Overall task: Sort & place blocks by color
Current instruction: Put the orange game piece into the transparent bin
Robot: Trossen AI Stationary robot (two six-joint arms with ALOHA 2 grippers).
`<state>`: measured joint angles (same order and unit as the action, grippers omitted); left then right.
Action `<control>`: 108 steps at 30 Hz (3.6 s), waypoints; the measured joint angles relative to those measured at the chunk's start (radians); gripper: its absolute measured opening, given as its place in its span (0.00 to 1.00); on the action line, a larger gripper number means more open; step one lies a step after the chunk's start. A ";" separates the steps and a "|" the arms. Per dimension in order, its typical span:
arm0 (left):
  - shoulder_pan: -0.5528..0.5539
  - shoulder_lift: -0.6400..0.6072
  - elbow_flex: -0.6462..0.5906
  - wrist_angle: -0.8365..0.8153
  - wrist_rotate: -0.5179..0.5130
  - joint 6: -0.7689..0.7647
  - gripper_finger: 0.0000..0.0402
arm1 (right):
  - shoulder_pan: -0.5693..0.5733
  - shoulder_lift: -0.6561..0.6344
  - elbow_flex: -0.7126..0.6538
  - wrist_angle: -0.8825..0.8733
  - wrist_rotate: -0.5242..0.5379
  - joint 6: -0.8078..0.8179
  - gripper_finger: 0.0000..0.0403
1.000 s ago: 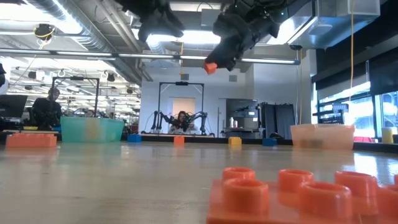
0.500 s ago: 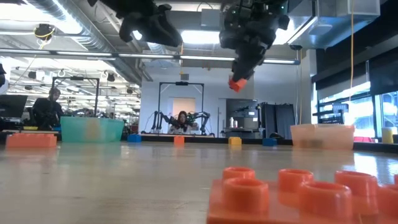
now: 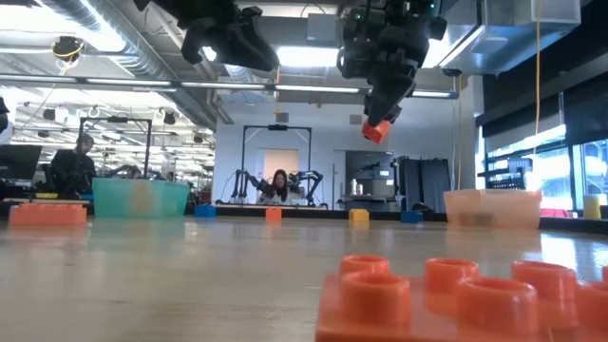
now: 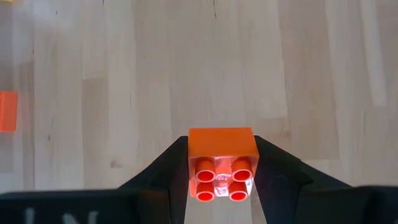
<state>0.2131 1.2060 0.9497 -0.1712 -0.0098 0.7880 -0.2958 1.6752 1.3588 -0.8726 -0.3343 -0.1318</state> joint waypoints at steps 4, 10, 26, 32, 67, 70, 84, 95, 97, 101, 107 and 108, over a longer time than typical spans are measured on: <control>0.000 0.000 0.000 0.002 -0.029 -0.009 0.37 | 0.000 0.000 0.000 0.000 0.000 0.002 0.35; 0.000 0.000 0.000 0.002 -0.033 -0.021 0.37 | 0.000 0.000 0.000 0.000 0.001 0.024 0.35; -0.054 0.000 0.000 0.030 -0.013 -0.127 0.37 | 0.000 0.000 0.000 0.001 0.001 0.026 0.35; -0.072 0.000 0.000 0.030 -0.014 -0.071 0.37 | 0.000 0.000 0.000 0.001 0.001 0.026 0.35; -0.079 0.000 0.000 0.030 -0.015 -0.078 0.37 | 0.000 0.000 0.000 -0.027 -0.033 -0.086 0.35; -0.079 0.000 0.000 0.030 -0.015 -0.078 0.37 | 0.000 0.000 0.000 -0.034 -0.033 -0.086 0.35; -0.079 0.000 0.000 0.030 -0.033 -0.079 0.37 | -0.001 0.000 0.000 -0.048 -0.033 -0.086 0.35; -0.079 0.000 0.000 0.029 -0.034 -0.079 0.37 | -0.001 0.000 0.000 -0.047 -0.033 -0.086 0.35; -0.079 0.000 0.000 0.024 -0.033 -0.079 0.37 | -0.001 0.000 0.000 -0.047 -0.033 -0.086 0.35; -0.079 0.000 0.000 0.022 -0.034 -0.078 0.37 | -0.001 0.000 0.000 -0.047 -0.033 -0.086 0.35; -0.079 0.000 0.000 0.022 -0.088 -0.078 0.37 | -0.001 0.000 0.000 -0.047 -0.033 -0.087 0.35; -0.079 0.000 0.000 0.022 -0.097 -0.078 0.37 | -0.001 0.000 0.000 -0.047 -0.033 -0.087 0.35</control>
<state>0.1341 1.2060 0.9501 -0.1493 -0.1066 0.7105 -0.2970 1.6752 1.3588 -0.9195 -0.3672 -0.2184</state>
